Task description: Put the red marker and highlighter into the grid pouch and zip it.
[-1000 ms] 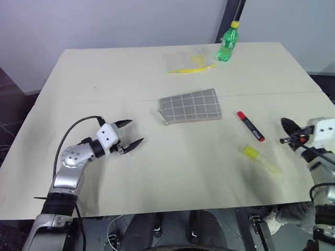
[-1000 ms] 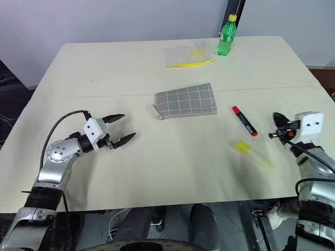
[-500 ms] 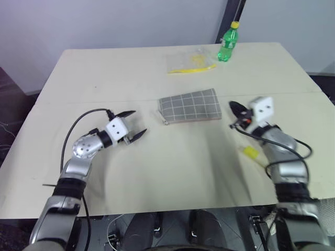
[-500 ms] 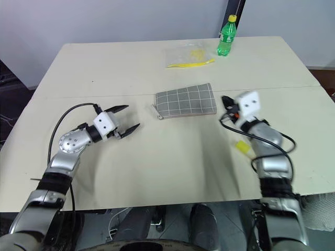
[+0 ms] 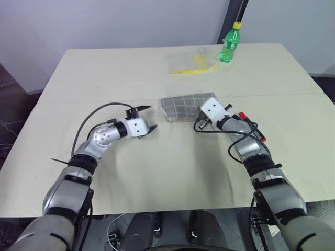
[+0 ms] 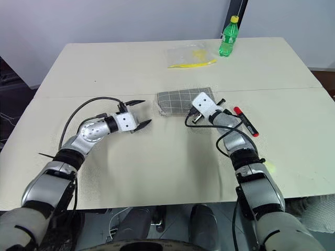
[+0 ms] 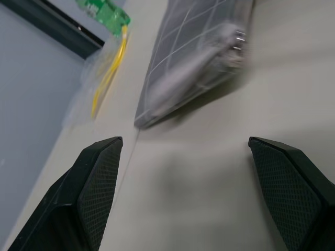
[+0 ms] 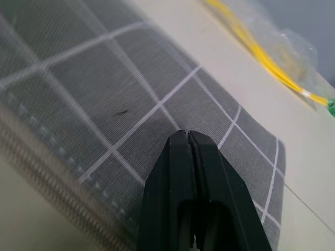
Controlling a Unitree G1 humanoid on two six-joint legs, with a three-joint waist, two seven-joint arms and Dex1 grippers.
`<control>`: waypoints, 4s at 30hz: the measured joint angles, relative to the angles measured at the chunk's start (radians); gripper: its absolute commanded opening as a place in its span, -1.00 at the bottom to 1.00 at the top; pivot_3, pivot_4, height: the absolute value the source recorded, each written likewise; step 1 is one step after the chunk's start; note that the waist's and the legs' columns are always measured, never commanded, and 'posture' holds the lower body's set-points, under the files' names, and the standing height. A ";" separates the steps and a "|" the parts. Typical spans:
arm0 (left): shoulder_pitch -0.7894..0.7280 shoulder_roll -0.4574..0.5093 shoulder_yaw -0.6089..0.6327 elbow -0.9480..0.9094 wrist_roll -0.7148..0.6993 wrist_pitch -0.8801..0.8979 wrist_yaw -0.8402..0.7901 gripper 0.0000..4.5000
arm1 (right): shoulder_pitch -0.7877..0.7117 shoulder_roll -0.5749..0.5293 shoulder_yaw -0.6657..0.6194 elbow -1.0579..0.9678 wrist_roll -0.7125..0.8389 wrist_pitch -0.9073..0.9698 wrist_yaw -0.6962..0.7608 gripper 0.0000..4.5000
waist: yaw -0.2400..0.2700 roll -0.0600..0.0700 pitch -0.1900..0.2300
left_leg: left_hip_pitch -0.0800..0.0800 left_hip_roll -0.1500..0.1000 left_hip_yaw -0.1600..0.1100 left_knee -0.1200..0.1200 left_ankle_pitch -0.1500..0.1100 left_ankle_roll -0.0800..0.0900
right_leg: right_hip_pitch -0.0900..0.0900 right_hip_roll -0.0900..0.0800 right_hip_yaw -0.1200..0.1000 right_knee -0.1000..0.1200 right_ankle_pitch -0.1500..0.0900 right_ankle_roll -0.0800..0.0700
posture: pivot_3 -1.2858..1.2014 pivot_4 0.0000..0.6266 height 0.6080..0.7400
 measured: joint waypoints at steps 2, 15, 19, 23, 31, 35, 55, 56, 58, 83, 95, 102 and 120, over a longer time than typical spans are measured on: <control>-0.031 -0.009 -0.030 0.033 0.041 -0.003 0.055 0.81 | 0.000 -0.003 0.004 0.003 -0.012 -0.005 0.002 -0.97 | 0.000 -0.001 -0.001 | 0.001 0.000 0.000 0.000 0.000 0.000 | 0.001 0.000 0.000 0.001 0.000 0.000 | 0.03 -0.52 1.00; -0.221 -0.121 -0.139 0.254 0.184 0.066 0.256 0.81 | 0.057 -0.015 -0.014 -0.099 -0.008 0.034 0.038 -0.97 | 0.000 -0.003 -0.002 | 0.001 0.000 0.000 0.002 0.001 0.000 | 0.002 0.000 0.000 0.002 0.000 0.000 | 0.03 -0.52 1.00; -0.244 -0.147 -0.144 0.280 0.189 0.089 0.265 0.81 | 0.079 -0.015 -0.020 -0.137 -0.008 0.051 0.045 -0.97 | 0.001 -0.003 -0.002 | 0.001 0.000 0.000 0.002 0.000 0.000 | 0.002 0.000 0.000 0.002 0.000 0.001 | 0.03 -0.52 1.00; -0.249 -0.170 -0.137 0.296 0.165 0.090 0.203 0.24 | 0.096 -0.016 -0.024 -0.166 -0.007 0.060 0.048 -1.00 | 0.000 -0.004 -0.002 | 0.001 0.000 0.000 0.002 0.000 0.000 | 0.001 0.000 0.000 0.002 0.000 0.001 | 0.03 -0.52 1.00; -0.259 -0.171 -0.135 0.281 0.157 0.079 0.172 -0.98 | 0.103 -0.016 -0.028 -0.186 -0.007 0.072 0.063 -1.00 | 0.000 -0.004 -0.002 | 0.001 0.000 0.000 0.002 0.000 0.000 | 0.001 0.000 0.000 0.002 0.000 0.001 | 0.03 -0.52 1.00; -0.245 -0.157 -0.135 0.269 0.145 0.053 0.172 -0.98 | 0.120 -0.016 -0.031 -0.214 -0.001 0.072 0.073 -1.00 | -0.002 -0.004 -0.002 | 0.001 0.000 0.000 0.001 0.000 0.000 | 0.001 -0.001 0.000 0.002 0.000 0.001 | 0.03 -0.52 1.00; 0.117 0.052 -0.038 -0.264 -0.231 0.080 -0.292 -1.00 | 0.522 -0.290 -0.132 -0.885 0.267 0.086 0.475 0.99 | -0.005 -0.006 0.000 | -0.002 0.004 0.000 0.000 -0.001 0.000 | 0.000 0.000 0.000 -0.007 0.000 0.000 | 0.03 -0.52 1.00; 0.133 0.060 -0.029 -0.305 -0.250 0.108 -0.307 -1.00 | 0.520 -0.290 -0.125 -0.886 0.246 0.075 0.468 0.99 | -0.005 -0.006 0.000 | -0.002 0.004 0.000 0.000 -0.001 0.000 | 0.000 0.000 0.000 -0.007 0.000 0.000 | 0.03 -0.52 1.00; 0.155 0.077 -0.012 -0.382 -0.273 0.165 -0.327 -1.00 | 0.503 -0.289 -0.096 -0.884 0.193 0.047 0.448 0.99 | -0.003 -0.006 0.000 | -0.002 0.004 0.000 0.000 -0.001 0.000 | 0.000 0.000 0.000 -0.007 0.000 0.000 | 0.03 -0.52 1.00; 0.241 0.055 0.031 -0.640 -0.296 0.380 -0.327 -1.00 | 0.345 -0.109 0.041 -0.791 -0.007 0.088 0.309 -0.99 | -0.001 -0.007 0.000 | -0.002 0.003 0.000 0.000 -0.001 0.000 | 0.000 0.002 0.000 -0.007 0.000 0.000 | 0.03 -0.52 1.00; 0.223 0.007 0.142 -0.671 -0.449 0.416 -0.275 -1.00 | 0.283 0.071 -0.095 -0.928 0.315 0.518 0.274 -0.99 | -0.001 -0.007 0.000 | -0.002 0.003 0.000 0.000 -0.001 0.000 | 0.000 0.002 0.000 -0.007 0.000 0.000 | 0.03 -0.52 1.00; 0.242 0.028 0.180 -0.684 -0.561 0.497 -0.336 -0.23 | 0.321 -0.073 -0.034 -0.938 0.236 0.415 0.278 -1.00 | -0.002 -0.007 0.001 | -0.002 0.003 0.000 0.000 -0.001 0.000 | 0.000 0.002 0.000 -0.007 0.000 0.000 | 0.03 -0.52 1.00; 0.282 0.028 0.241 -0.696 -0.533 0.439 -0.295 0.90 | 0.240 0.305 -0.435 -1.039 0.709 0.937 -0.016 -1.00 | 0.000 -0.006 0.001 | -0.002 0.003 0.000 -0.002 -0.001 -0.001 | -0.002 0.002 0.000 -0.006 0.001 -0.001 | 0.03 -0.52 1.00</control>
